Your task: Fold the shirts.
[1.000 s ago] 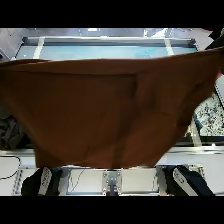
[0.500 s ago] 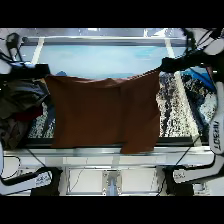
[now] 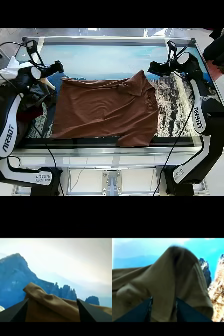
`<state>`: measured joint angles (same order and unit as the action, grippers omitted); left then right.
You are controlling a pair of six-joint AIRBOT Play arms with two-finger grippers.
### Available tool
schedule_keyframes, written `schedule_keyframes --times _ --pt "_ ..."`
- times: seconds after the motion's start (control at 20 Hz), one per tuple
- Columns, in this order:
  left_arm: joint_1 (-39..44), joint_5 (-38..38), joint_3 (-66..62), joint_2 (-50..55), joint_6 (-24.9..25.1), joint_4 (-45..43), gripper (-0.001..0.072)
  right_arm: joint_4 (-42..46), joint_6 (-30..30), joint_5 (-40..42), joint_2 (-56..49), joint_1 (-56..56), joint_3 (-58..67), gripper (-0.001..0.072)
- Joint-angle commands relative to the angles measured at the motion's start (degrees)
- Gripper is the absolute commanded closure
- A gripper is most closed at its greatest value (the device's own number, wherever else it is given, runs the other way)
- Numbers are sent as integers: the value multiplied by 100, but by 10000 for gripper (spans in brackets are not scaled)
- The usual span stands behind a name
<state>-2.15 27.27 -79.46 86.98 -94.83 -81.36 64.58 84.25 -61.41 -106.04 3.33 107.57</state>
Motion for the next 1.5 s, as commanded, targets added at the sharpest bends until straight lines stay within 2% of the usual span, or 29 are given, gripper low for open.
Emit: schedule_keyframes --times 0.0,0.1,0.2,0.25,0.35,0.45,0.55,0.65,0.75,0.8,0.9,0.95,1.05,1.4,1.45 --pt "-407 649 -4 -734 -76 -68 14 872 -122 -1917 -52 345 940 369" --pt "-914 1703 44 -1311 -76 -372 14 1058 -472 -3047 177 702 984 369" --pt "-1397 2697 411 -1860 -66 -579 15 1051 -754 -3611 553 1032 516 370" --pt "-1602 2924 793 -2194 24 -581 15 1036 -844 -3659 750 1172 188 370" --pt "-1926 2909 1982 -3104 22 -557 15 1008 -1019 -3458 1220 1436 -782 370" --pt "-2118 2861 3324 -4124 -188 -560 15 706 -1231 -2747 1845 1738 -2328 369" --pt "-2227 2841 4535 -5184 -822 -560 15 -122 -1641 -1834 2492 2009 -4116 369" --pt "-2232 2852 5416 -6157 -1978 -492 15 -1073 -2135 -1143 2970 2221 -5729 368" --pt "-2232 2852 6081 -7066 -2918 -289 15 -1589 -2511 -938 3077 2347 -6728 367" --pt "-2238 2852 6323 -7453 -3163 -120 15 -1674 -2667 -925 3058 2352 -7044 364" --pt "-2238 2922 6653 -7997 -3233 356 16 -1679 -2824 -857 3051 2341 -7401 327" --pt "-2238 3095 6732 -8089 -3228 581 16 -1672 -2828 -796 3051 2341 -7510 254" --pt "-2238 3418 6789 -8035 -3147 708 16 -1628 -2848 -684 3051 2341 -7573 252" --pt "-2240 3451 6832 -8000 -3034 848 16 -1923 -2846 -208 3051 2339 -7571 260" --pt "-2240 3451 6883 -7997 -3036 837 16 -2002 -2846 -162 3051 2339 -7571 289"
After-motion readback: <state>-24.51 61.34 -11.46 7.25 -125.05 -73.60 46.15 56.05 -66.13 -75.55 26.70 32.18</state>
